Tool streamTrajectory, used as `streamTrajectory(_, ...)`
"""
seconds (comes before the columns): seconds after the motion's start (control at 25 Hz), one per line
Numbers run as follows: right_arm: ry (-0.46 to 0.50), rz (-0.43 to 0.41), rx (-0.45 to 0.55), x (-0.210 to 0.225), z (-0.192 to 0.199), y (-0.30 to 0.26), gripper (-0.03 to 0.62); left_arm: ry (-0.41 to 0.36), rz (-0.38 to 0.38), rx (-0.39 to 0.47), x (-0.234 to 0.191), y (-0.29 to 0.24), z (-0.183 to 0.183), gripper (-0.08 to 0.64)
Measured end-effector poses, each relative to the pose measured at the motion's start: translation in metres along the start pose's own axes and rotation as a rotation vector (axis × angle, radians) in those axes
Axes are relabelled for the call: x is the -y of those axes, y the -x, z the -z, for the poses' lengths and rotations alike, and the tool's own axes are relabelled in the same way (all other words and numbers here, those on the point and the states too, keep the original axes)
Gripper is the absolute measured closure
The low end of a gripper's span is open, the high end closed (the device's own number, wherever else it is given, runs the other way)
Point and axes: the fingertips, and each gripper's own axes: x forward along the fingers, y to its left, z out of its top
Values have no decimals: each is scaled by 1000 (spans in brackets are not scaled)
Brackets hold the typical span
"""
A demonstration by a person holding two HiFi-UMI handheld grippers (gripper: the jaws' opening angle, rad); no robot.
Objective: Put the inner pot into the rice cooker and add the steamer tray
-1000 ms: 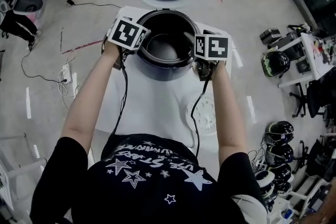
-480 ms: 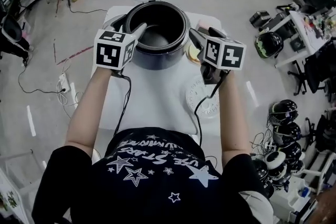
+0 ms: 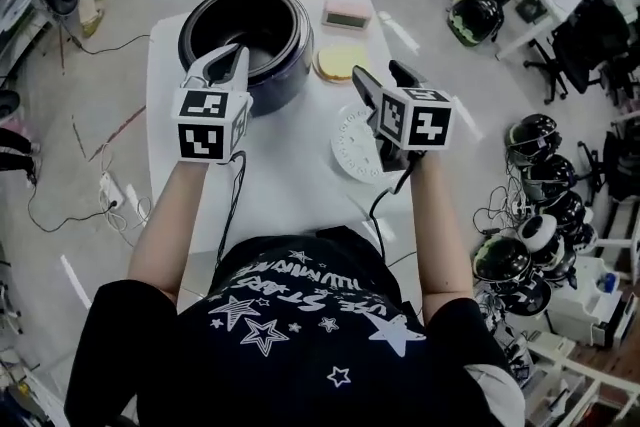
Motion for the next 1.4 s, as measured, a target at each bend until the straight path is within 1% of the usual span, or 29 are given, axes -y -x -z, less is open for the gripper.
streamTrajectory(0.12, -28, 62, -44, 30, 30, 12, 270, -16, 67, -15, 28, -13, 5, 557)
streamTrajectory(0.24, -65, 130, -93, 65, 65, 25, 278, -29, 141, -33, 68, -23, 12, 557)
streamTrajectory(0.36, -96, 181, -140, 98, 96, 31, 288, -44, 186, -73, 99, -39, 28, 558)
streamTrajectory(0.48, -125, 206, -192, 124, 126, 34, 290, -43, 226, -127, 125, -54, 52, 558)
streamTrajectory(0.6, -137, 201, -250, 144, 150, 31, 292, -36, 250, -184, 146, -68, 73, 558)
streamTrajectory(0.72, -146, 180, -329, 154, 179, 30, 301, -18, 247, -257, 162, -74, 99, 558)
streamTrajectory(0.88, -161, 130, -406, 160, 209, 22, 319, 13, 221, -338, 175, -79, 128, 558)
streamTrajectory(1.08, -161, 61, -461, 162, 226, 4, 344, 46, 194, -387, 182, -92, 146, 558)
streamTrajectory(1.16, -158, 46, -491, 162, 231, -2, 358, 61, 180, -404, 184, -94, 150, 558)
streamTrajectory(1.28, -173, 67, -544, 166, 241, -5, 424, 82, 164, -417, 185, -95, 154, 558)
streamTrajectory(1.36, -179, 67, -561, 166, 244, -7, 470, 91, 157, -421, 184, -96, 155, 558)
streamTrajectory(1.4, -178, 61, -566, 165, 245, -8, 482, 95, 155, -422, 183, -96, 155, 560)
